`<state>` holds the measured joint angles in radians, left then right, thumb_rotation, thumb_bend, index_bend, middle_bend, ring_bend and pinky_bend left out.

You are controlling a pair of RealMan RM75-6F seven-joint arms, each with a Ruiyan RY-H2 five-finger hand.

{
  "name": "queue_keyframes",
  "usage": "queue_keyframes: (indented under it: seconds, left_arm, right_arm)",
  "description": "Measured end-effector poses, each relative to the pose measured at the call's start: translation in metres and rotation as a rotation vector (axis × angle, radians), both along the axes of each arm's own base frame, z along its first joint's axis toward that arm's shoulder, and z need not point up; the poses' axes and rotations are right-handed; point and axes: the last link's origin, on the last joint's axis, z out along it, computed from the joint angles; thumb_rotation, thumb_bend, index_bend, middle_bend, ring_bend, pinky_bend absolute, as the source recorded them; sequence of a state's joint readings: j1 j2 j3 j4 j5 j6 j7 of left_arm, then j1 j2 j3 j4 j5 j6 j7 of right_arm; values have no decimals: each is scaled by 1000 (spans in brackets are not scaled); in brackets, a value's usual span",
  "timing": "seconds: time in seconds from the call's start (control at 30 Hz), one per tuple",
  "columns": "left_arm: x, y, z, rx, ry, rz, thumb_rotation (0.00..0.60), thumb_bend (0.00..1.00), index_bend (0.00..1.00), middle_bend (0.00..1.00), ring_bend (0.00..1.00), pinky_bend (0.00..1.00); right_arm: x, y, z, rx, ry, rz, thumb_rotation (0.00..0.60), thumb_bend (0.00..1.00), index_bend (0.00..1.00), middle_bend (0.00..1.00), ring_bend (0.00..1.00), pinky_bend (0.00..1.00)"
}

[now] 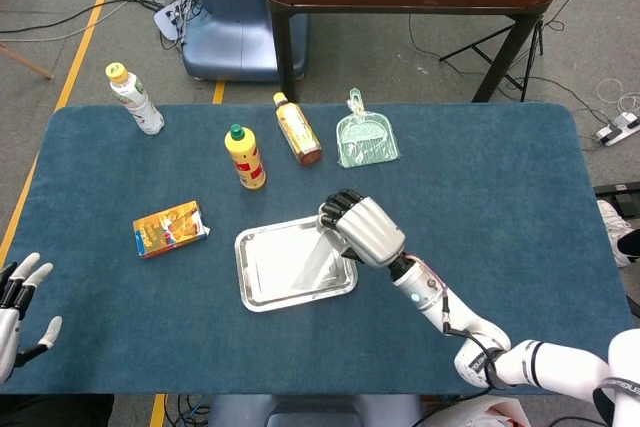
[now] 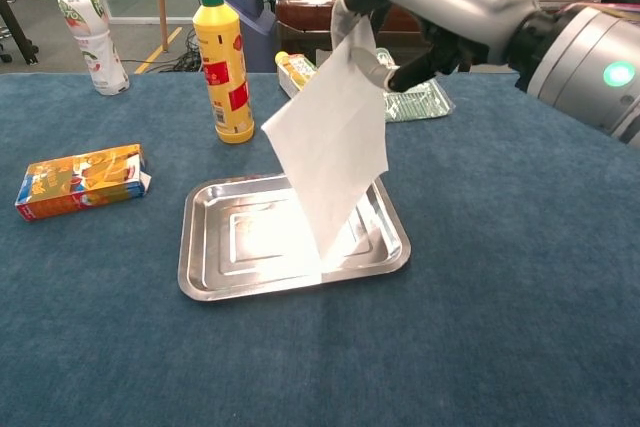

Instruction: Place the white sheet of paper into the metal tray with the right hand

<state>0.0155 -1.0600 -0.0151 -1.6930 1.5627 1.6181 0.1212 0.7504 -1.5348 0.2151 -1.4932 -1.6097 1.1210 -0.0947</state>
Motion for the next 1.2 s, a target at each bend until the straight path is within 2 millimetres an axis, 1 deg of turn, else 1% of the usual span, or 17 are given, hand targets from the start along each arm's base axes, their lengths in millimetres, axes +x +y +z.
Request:
queue_keyframes:
  seconds: [0.13, 0.3, 0.57, 0.97, 1.13, 1.2]
  left_arm:
    - [-1, -3, 0, -1, 2, 11, 600, 307, 168, 80, 62, 14]
    - [-1, -3, -1, -7, 4, 12, 600, 306, 168, 81, 62, 14]
    - [1, -4, -4, -14, 3, 12, 600, 306, 167, 81, 62, 14]
    - [3, -7, -3, -12, 8, 14, 600, 306, 168, 81, 62, 14]
    - [5, -7, -4, -13, 9, 8, 600, 306, 168, 80, 62, 14]
    - [6, -7, -4, -13, 9, 5, 600, 306, 167, 81, 62, 14]
  right_arm:
    - [-9, 1, -14, 22, 32, 24, 600, 620, 538, 455, 317, 336]
    - [-26, -1, -27, 48, 42, 44, 600, 620, 538, 455, 318, 336]
    - [-47, -5, -29, 49, 13, 76, 600, 615, 538, 455, 318, 336]
    - [-73, -3, -37, 70, 58, 64, 600, 515, 538, 424, 317, 336]
    - [-82, -5, -38, 64, 78, 36, 600, 504, 536, 403, 312, 336]
    - [-86, -6, -39, 60, 85, 21, 600, 486, 518, 391, 296, 336]
